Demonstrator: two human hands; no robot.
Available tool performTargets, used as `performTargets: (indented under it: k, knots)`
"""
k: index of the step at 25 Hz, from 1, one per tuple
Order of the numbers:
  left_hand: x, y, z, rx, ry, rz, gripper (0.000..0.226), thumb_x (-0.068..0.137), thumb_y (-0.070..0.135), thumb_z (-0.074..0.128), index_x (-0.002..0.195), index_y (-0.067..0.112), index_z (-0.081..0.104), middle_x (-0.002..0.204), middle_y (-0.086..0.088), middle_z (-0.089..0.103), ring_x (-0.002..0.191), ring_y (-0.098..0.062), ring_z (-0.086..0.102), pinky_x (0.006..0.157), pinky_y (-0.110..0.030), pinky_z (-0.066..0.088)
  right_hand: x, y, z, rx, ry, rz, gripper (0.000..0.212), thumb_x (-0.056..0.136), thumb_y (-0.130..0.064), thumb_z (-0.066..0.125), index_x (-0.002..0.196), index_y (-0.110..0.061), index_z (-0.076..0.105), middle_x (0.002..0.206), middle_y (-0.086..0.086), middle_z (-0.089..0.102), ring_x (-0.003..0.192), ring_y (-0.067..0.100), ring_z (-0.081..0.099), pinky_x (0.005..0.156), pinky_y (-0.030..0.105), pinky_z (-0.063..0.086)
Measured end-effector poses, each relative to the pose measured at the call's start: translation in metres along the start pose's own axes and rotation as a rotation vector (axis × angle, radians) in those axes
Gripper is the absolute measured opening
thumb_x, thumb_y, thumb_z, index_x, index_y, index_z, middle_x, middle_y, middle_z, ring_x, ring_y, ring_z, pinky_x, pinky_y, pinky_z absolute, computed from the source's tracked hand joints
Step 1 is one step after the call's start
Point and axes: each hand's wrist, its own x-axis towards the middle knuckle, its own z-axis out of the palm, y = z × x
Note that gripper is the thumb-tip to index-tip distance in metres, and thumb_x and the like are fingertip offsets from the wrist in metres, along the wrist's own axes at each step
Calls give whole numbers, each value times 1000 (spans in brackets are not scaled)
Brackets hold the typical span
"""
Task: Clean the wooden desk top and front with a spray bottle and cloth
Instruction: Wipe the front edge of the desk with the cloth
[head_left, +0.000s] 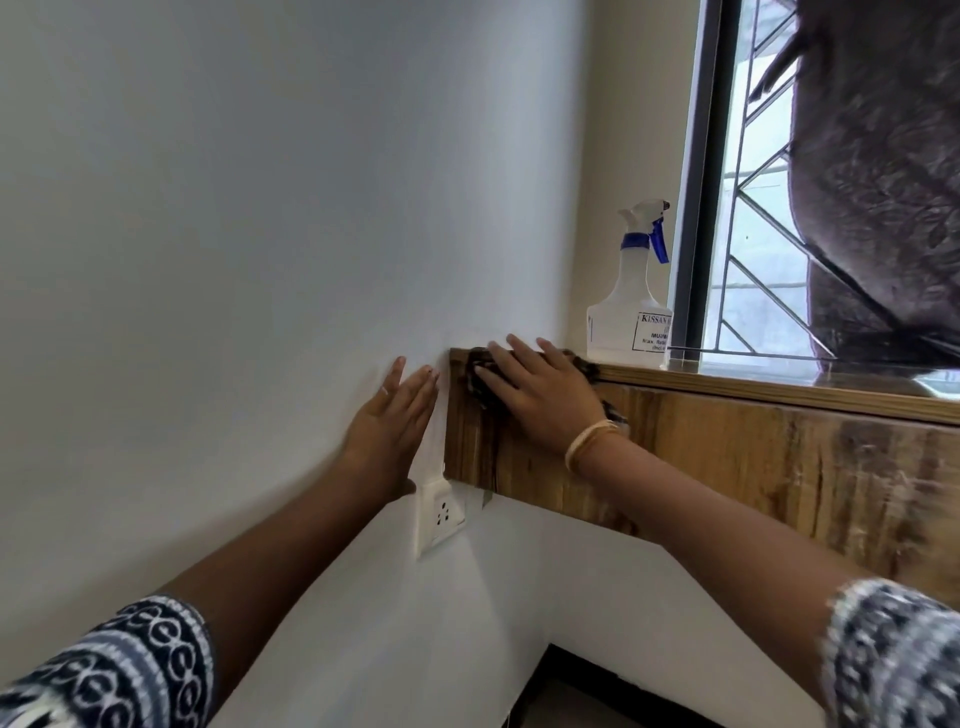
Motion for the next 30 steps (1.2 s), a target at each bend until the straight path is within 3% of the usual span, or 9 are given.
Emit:
performTargets:
  k: [7,12,16,19,21,24,28,30]
  knots:
    - [-2,-1,-2,-19,-8,-1,119,82,75,45,149,-2,-14,160,-23,-16,148,-35,-17,106,-61,-26,-119,27,-31,-22,75,344,51,97,-16,32,146,-12,44,152,20,38,141,39,35,115,53,26]
    - [0,0,1,-34,12,-10,118,82,74,46,150,-3,-12,160,-23,-15,148,-35,-16,106,-61,-25,-46,-5,-11,-52,4,217,57,93,-19,29,148,-9,39,153,23,36,142,39,33,116,49,22]
    - [-1,0,0,-41,11,-10,117,82,74,45,150,-2,-12,160,-22,-15,149,-34,-16,107,-61,-24,-5,-33,3,-45,-126,127,58,99,-25,33,155,-12,23,160,19,19,149,36,17,119,47,5]
    - [0,0,0,-67,31,-12,117,82,75,46,152,-2,-9,161,-21,-13,149,-33,-14,108,-60,-24,-30,-12,-6,-67,-77,94,55,96,-20,30,150,-13,37,156,17,32,145,36,28,119,48,14]
    - [2,2,3,-98,76,-28,115,82,76,43,153,0,-6,162,-20,-10,150,-32,-13,110,-60,-22,-68,12,-19,-50,-41,191,54,94,-16,37,148,-14,40,155,17,35,144,37,31,118,50,16]
    - [2,0,0,-173,144,-40,105,86,74,37,154,2,1,163,-19,-2,151,-29,-8,115,-60,-13,-134,42,-42,-75,50,382,58,92,-9,46,149,-14,40,157,16,32,145,37,28,119,51,18]
    - [8,4,-16,-365,345,-41,101,76,68,59,148,2,35,156,-18,31,147,-29,26,117,-60,12,-164,51,-53,-100,72,566,56,92,-13,48,148,-12,41,155,20,34,144,39,29,116,51,20]
    - [20,15,-33,-477,384,-20,102,74,66,63,149,3,34,156,-18,32,145,-30,31,116,-59,16,-149,45,-46,-91,74,545,56,93,-15,45,149,-10,38,154,22,33,144,40,29,117,50,17]
